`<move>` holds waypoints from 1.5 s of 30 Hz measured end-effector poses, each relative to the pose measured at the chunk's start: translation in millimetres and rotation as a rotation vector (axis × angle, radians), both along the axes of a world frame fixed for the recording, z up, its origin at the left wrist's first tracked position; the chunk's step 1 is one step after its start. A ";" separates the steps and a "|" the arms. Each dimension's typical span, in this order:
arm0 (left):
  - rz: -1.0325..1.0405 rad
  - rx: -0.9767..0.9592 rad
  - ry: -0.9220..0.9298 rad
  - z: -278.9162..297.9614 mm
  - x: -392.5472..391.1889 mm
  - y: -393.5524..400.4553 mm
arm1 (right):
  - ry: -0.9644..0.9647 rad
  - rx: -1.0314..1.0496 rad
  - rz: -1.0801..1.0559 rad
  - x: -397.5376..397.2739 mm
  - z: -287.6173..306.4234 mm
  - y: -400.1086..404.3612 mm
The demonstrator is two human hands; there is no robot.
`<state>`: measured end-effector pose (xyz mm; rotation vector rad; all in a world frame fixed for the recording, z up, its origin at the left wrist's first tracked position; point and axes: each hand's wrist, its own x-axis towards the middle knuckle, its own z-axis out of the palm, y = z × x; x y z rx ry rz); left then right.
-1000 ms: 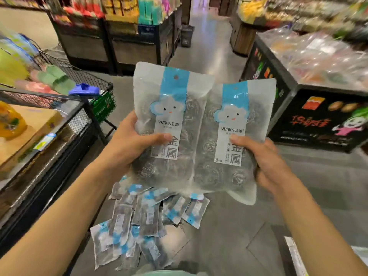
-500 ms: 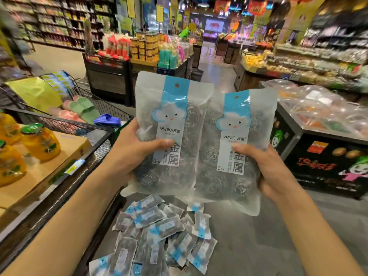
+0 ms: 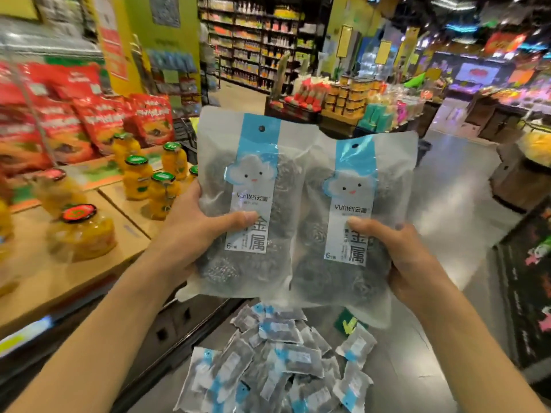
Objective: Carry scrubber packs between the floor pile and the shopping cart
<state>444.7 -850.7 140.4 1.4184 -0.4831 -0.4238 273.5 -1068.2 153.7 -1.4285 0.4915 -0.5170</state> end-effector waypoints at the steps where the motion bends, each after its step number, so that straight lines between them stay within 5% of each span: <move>1: 0.048 -0.001 0.001 0.3 -4.9 11.7 | -0.001 -0.004 0.043 6.0 0.5 3.5; 15: 0.858 0.082 0.074 -34.0 -133.6 246.8 | 0.108 0.095 0.807 79.5 -38.0 192.5; 35: 1.830 -0.114 0.163 -85.5 -349.6 642.0 | 0.160 -0.092 1.738 76.1 -64.2 734.6; 45: 2.105 -0.318 0.223 -124.5 -351.1 760.1 | 0.188 -0.232 2.009 111.3 -85.9 938.1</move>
